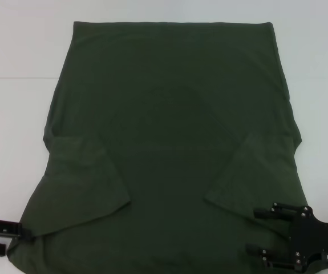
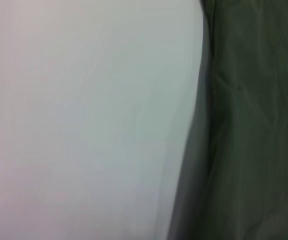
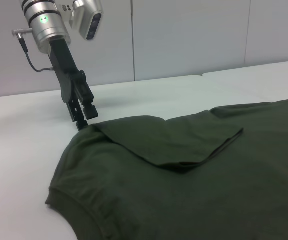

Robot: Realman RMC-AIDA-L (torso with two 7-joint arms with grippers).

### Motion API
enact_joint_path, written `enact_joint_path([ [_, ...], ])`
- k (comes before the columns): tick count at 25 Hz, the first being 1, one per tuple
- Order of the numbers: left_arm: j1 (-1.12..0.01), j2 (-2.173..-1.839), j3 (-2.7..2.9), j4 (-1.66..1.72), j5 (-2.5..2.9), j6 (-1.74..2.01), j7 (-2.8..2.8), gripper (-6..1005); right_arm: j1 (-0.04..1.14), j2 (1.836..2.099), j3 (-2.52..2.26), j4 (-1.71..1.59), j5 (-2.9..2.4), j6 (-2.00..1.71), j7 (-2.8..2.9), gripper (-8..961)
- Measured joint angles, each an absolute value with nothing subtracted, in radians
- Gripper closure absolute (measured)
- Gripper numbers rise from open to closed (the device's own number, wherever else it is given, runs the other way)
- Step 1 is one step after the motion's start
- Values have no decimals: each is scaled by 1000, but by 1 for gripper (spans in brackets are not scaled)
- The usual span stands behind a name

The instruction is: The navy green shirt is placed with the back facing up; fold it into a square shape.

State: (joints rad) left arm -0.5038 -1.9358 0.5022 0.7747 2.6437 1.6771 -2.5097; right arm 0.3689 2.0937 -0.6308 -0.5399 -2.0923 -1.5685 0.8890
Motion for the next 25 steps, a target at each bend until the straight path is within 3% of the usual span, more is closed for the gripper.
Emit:
enact_joint_path([
  [25, -552, -1973, 528, 755, 2642, 1679, -2501, 162, 379, 2094, -630, -540, -2090, -1552, 895, 201],
])
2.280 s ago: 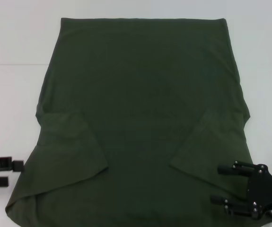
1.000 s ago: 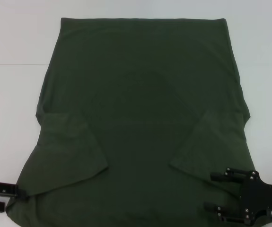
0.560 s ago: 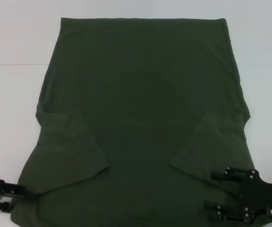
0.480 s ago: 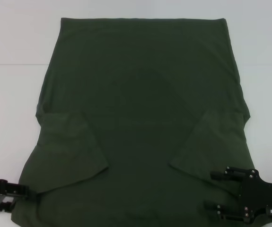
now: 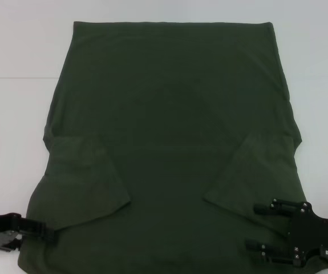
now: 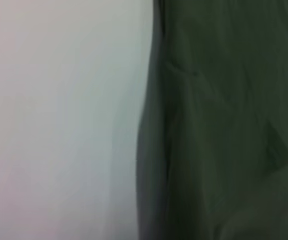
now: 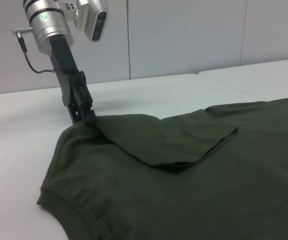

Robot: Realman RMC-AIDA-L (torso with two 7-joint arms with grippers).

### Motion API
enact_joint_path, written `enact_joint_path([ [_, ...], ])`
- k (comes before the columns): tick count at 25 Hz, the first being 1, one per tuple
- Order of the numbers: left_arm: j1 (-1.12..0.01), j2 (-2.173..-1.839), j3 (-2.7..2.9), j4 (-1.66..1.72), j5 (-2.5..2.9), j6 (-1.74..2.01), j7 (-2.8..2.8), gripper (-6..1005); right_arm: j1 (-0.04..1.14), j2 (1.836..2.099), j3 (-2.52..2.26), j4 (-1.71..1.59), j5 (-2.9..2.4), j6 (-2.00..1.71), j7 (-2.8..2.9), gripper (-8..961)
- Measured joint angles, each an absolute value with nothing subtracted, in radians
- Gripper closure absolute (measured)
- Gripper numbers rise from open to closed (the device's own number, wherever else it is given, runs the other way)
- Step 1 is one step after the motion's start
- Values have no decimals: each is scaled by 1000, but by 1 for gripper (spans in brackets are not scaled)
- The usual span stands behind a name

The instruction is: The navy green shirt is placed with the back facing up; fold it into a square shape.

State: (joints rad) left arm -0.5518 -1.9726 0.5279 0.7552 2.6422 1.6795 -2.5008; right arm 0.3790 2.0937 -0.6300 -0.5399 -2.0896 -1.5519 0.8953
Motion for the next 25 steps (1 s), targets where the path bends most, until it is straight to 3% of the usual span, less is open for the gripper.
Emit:
enact_joint_path([
  [5, -547, -2006, 560, 814, 2645, 1669, -2491, 169, 381, 2092, -625, -544, -2086, -1553, 917, 201],
  [8, -552, -2007, 594, 811, 2646, 1663, -2491, 385, 382, 2092, -623, -547, -2085, -1554, 920, 202],
  [13, -558, -2003, 602, 807, 2644, 1658, -2494, 595, 382, 2092, -622, -548, -2080, -1557, 925, 202],
  [22, -560, -1996, 594, 813, 2636, 1652, -2487, 911, 383, 2086, -617, -605, -2053, -1604, 1141, 203],
  [25, -560, -1992, 592, 814, 2635, 1656, -2476, 965, 383, 2066, -598, -665, -2052, -1680, 1329, 204],
])
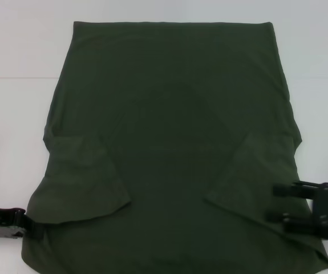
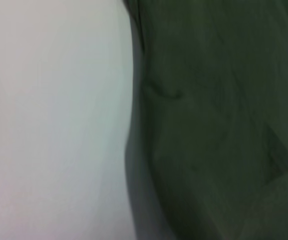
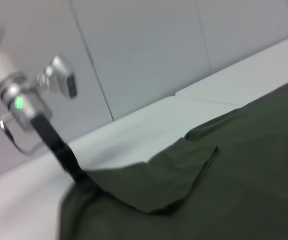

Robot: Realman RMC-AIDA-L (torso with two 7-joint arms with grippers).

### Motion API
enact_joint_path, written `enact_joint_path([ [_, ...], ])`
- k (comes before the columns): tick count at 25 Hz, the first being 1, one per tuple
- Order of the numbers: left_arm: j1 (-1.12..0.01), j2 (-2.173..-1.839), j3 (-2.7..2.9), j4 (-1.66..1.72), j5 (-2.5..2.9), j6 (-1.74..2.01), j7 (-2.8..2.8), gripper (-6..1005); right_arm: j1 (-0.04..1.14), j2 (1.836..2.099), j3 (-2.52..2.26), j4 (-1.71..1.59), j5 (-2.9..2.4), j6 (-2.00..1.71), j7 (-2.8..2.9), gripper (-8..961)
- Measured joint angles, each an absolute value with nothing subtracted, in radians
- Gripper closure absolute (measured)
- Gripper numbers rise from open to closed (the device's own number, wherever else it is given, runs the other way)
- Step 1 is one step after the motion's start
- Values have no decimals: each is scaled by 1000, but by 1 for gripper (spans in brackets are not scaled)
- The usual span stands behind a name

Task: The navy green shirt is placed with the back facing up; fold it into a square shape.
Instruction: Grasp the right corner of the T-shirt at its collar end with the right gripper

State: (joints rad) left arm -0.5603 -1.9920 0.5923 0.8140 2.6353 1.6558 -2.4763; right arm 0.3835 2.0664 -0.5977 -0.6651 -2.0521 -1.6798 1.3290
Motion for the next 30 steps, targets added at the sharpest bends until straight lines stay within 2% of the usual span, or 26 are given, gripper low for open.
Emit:
enact_joint_path([
  [3, -560, -1986, 591, 814, 2625, 1671, -2456, 965, 387, 2015, -567, -726, -2052, -1780, 1554, 204],
  [8, -553, -1982, 583, 820, 2609, 1696, -2416, 965, 409, 1892, -536, -763, -2055, -1906, 1973, 205],
  [10, -552, -1981, 582, 821, 2609, 1703, -2406, 965, 412, 1862, -537, -764, -2064, -1924, 2093, 205],
  [12, -552, -1980, 582, 821, 2609, 1706, -2400, 966, 417, 1846, -540, -764, -2091, -1923, 2222, 206],
  [15, -552, -1979, 581, 822, 2609, 1706, -2395, 966, 434, 1837, -537, -765, -2162, -1921, 2388, 206],
  [19, -555, -1978, 581, 822, 2609, 1700, -2381, 966, 463, 1837, -542, -767, -2303, -1912, 2493, 207],
  [30, -551, -1981, 580, 817, 2609, 1693, -2370, 965, 489, 1880, -546, -779, -2523, -1831, 2492, 208],
])
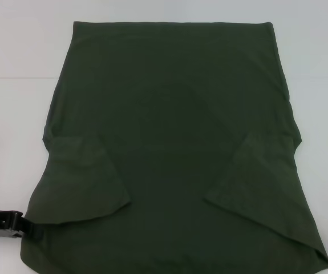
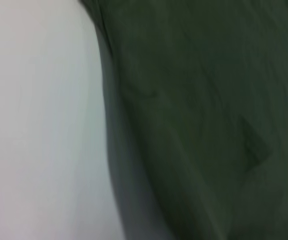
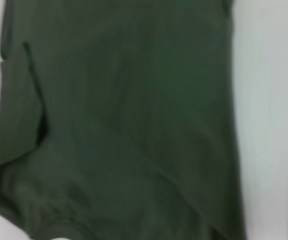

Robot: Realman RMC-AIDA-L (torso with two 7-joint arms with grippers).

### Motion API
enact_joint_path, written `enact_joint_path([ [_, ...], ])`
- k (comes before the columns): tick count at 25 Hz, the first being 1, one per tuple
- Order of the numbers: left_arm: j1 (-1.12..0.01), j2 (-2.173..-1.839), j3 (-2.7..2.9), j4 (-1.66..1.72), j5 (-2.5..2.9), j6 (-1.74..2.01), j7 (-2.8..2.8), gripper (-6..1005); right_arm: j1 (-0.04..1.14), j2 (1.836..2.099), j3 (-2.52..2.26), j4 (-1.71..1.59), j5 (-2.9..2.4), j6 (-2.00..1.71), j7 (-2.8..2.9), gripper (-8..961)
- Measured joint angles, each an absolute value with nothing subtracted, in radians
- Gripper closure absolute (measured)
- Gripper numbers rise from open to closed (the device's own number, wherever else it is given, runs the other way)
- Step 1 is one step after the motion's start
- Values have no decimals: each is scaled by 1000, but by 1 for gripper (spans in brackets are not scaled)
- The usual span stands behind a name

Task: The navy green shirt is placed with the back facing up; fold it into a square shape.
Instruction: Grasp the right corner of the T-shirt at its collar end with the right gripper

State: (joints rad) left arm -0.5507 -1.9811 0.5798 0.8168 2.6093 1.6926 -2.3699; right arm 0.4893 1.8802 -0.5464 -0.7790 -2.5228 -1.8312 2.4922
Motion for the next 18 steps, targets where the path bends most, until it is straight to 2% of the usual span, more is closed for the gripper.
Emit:
enact_joint_path([
  [10, -549, -1984, 580, 819, 2609, 1690, -2373, 966, 492, 1921, -556, -774, -2550, -1776, 2461, 207],
  [18, -548, -1985, 580, 814, 2609, 1678, -2370, 965, 501, 1941, -588, -770, -2563, -1733, 2451, 208],
])
